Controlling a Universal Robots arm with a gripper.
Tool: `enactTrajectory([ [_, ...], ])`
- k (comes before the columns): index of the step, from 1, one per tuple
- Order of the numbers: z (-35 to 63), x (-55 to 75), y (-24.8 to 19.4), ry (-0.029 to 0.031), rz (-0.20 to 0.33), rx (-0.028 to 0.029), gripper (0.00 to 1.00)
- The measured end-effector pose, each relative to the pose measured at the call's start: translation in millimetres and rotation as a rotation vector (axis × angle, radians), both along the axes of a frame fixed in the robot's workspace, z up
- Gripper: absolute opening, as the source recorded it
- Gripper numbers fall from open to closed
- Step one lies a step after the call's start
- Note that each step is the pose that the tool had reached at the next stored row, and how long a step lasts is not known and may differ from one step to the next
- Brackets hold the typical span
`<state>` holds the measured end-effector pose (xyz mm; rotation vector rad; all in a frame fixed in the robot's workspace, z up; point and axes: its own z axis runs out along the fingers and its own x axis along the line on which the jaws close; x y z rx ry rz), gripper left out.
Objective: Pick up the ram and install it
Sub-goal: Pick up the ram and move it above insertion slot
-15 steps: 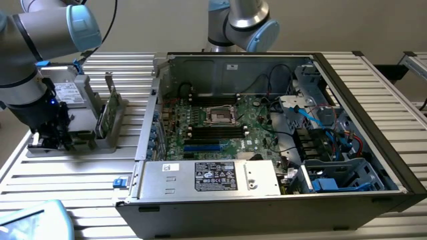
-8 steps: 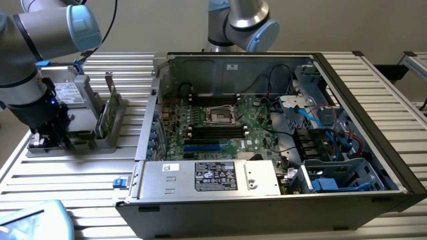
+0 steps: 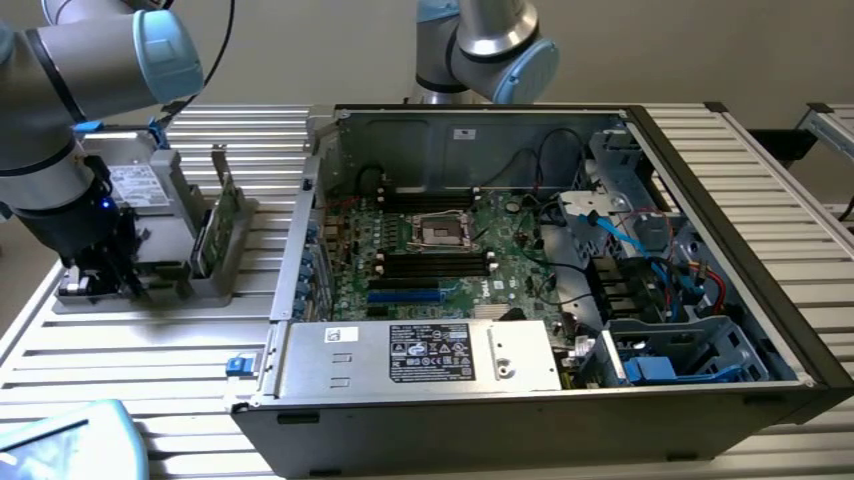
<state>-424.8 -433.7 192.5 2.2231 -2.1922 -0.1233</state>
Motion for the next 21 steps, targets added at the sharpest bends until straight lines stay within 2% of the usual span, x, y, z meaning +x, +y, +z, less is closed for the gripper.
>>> enactTrajectory([
  [10,0.2,0.1,0.0,0.0006,0.0,-0.0001,0.14],
  [21,12.6,0.1,0.0,0.0071,0.0,-0.0001,0.14],
])
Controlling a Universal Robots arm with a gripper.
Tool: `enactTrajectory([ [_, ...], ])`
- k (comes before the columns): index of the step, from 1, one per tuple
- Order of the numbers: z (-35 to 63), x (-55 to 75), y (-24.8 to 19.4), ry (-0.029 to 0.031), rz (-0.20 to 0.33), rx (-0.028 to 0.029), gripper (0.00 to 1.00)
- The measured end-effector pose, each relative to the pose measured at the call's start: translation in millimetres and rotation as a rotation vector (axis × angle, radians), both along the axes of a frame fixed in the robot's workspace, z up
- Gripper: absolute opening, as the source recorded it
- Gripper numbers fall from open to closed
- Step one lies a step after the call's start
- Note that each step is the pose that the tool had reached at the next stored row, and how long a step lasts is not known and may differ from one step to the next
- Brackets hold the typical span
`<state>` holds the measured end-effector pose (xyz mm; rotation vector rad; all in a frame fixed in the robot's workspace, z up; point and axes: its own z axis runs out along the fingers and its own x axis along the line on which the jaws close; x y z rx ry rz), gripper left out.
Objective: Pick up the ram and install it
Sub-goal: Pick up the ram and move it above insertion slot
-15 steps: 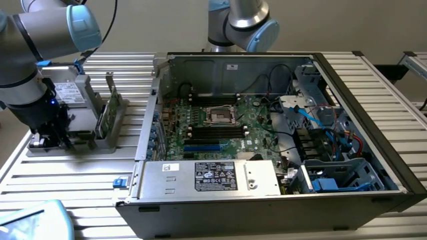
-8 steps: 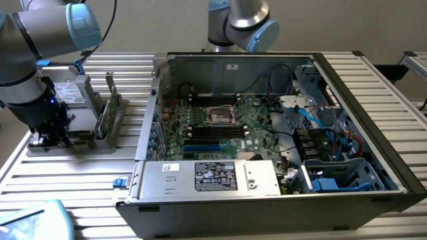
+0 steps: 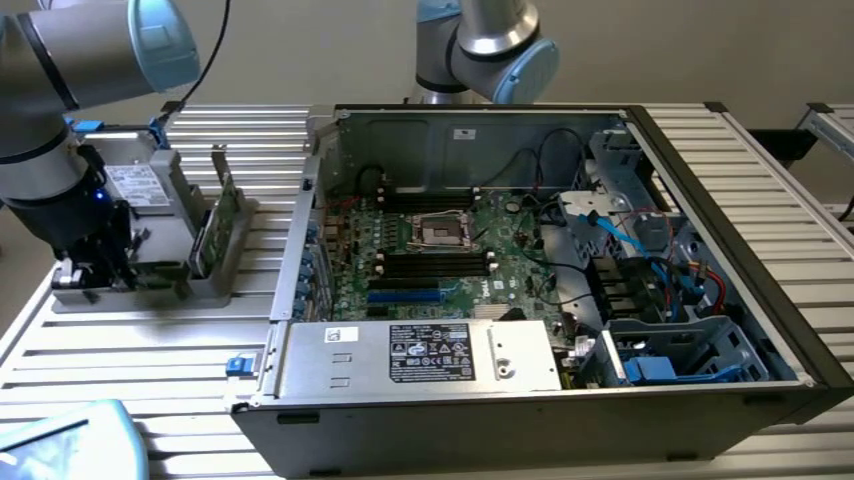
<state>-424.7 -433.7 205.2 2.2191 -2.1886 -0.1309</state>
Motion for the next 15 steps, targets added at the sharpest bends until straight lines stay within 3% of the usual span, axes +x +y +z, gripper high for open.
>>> enactTrajectory([
  [8,13.9,0.0,0.0,0.0038,0.0,0.0,0.14],
  [15,33.3,0.5,0.0,0.0083,0.0,-0.0001,0.14],
])
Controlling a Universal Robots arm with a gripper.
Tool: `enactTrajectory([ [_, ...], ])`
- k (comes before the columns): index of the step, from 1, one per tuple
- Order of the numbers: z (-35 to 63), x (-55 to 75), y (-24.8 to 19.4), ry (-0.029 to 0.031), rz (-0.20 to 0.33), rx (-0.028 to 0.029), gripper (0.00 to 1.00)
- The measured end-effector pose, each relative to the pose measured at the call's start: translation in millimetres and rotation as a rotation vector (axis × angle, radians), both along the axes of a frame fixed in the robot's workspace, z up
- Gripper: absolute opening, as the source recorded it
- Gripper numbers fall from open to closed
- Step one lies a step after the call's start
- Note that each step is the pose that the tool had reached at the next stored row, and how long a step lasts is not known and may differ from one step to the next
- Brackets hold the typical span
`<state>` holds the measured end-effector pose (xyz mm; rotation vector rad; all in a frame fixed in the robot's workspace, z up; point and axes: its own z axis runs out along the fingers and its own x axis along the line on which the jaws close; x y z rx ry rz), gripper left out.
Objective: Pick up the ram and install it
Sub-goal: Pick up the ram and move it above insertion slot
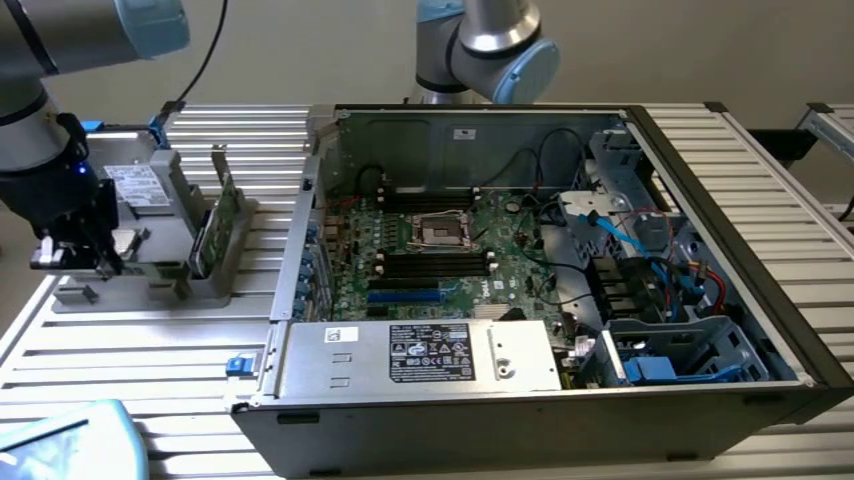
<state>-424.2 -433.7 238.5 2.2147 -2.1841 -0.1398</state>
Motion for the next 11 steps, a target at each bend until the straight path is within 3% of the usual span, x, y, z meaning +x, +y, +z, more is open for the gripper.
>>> enactTrajectory([
  [7,29.1,4.9,0.0,0.0049,0.006,0.0005,0.14],
  [11,43.2,14.3,0.0,0.0087,0.014,0.0046,0.14],
])
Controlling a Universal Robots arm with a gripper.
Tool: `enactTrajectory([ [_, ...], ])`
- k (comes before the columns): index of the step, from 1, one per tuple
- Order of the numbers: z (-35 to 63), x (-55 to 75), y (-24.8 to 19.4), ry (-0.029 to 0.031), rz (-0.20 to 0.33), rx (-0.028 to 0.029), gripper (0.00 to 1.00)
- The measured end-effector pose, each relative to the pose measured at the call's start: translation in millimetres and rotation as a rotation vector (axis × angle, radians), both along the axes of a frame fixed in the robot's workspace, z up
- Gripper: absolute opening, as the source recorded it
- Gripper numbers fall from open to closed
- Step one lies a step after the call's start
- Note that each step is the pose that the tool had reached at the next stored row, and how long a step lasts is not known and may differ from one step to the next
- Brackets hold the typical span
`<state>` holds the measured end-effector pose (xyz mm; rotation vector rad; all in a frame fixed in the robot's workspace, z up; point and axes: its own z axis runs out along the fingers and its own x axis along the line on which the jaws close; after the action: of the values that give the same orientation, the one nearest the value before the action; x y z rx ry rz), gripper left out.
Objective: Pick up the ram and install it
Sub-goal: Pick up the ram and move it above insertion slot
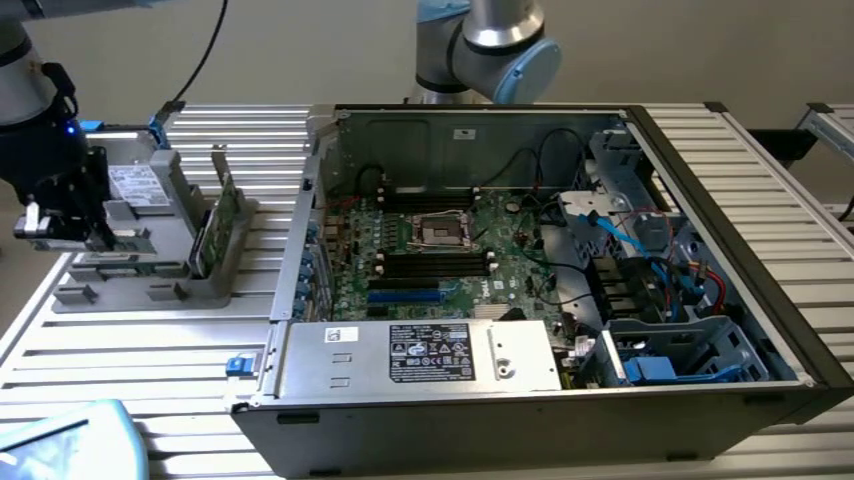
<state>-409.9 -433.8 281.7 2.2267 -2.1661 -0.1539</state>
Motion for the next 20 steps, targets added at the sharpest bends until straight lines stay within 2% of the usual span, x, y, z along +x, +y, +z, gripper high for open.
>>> enactTrajectory([
  [3,9.7,7.1,0.1,0.0024,0.006,0.0028,0.14],
  [8,20.5,20.6,0.0,0.0082,0.014,0.0038,0.14],
  [20,47.7,56.9,0.0,0.0174,0.029,0.0082,0.14],
])
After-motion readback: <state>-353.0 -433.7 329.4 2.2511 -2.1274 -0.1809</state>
